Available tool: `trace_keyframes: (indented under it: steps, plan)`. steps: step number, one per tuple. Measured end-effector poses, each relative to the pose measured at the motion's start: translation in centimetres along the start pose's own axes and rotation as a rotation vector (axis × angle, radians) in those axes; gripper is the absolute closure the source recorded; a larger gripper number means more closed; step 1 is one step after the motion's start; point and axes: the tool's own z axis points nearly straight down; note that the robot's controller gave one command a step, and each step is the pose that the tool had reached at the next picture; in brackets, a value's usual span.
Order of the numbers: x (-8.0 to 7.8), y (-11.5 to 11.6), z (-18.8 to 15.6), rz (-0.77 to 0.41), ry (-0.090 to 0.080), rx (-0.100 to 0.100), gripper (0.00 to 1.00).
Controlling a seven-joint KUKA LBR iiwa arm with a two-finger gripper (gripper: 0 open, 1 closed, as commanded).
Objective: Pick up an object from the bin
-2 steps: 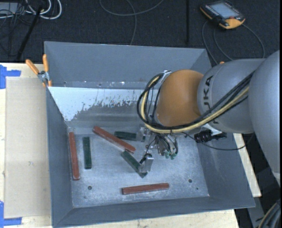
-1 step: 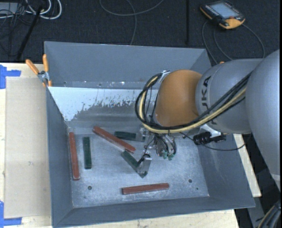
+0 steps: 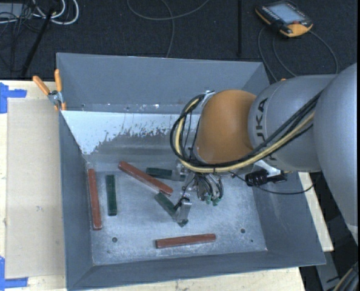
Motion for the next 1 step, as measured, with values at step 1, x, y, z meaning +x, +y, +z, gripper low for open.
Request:
trace_keyframes:
  steps: [1]
  plan:
    - [0.46, 0.06, 4.79, 0.204, 0.002, 0.001, 0.0]
